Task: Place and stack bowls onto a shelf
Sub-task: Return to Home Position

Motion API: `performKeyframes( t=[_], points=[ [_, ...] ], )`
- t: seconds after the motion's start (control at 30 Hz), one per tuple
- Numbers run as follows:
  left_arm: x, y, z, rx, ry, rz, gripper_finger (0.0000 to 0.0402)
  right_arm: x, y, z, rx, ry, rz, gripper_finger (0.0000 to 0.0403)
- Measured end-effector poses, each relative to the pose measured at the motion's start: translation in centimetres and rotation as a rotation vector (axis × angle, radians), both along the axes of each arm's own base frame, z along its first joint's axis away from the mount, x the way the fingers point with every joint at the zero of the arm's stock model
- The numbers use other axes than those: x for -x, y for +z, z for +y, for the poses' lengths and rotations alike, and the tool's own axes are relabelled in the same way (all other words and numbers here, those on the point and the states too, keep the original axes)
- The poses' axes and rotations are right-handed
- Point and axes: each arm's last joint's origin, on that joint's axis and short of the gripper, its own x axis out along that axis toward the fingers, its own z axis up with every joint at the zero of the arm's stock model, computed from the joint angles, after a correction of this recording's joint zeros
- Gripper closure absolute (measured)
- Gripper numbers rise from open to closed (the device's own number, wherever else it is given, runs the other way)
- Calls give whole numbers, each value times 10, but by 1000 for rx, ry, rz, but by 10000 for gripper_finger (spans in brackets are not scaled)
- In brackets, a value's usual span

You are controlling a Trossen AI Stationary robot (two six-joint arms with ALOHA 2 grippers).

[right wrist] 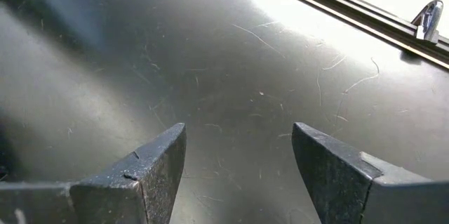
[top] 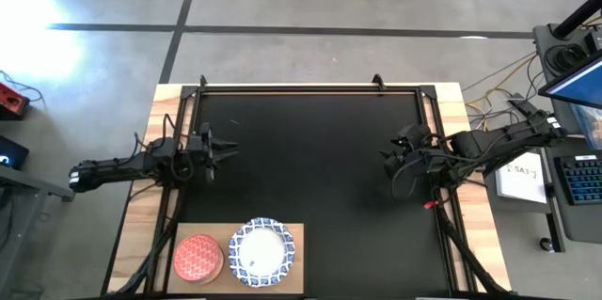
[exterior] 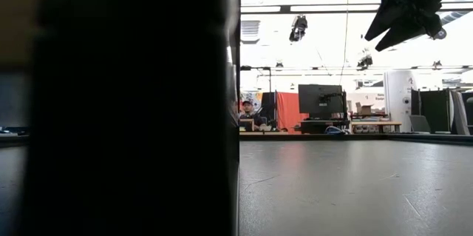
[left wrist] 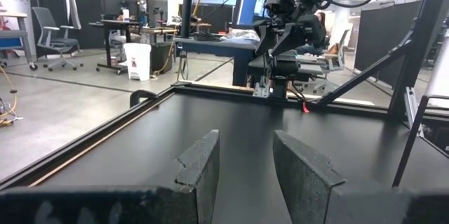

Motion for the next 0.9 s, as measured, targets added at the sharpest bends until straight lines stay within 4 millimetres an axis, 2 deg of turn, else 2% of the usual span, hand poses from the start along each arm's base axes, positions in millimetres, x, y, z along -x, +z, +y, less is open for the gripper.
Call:
performKeyframes(
  t=[0.27,0.5,0.63,0.73,0.8,0.9],
  points=[
    [0,0,0,0,0,-1,285,2,-1,-1,-2,0,-8,154],
    [0,1,0,0,0,-1,285,10,-22,-2,-20,9,-23,154],
    [0,0,0,0,0,1,285,13,-45,-3,-49,21,-120,154],
    [0,0,0,0,0,2,285,15,-57,-4,-61,44,-255,154],
    [0,0,0,0,0,2,285,15,-58,-4,-19,72,-374,154],
    [0,0,0,0,0,3,285,17,-55,-5,136,156,-555,154]
  ],
)
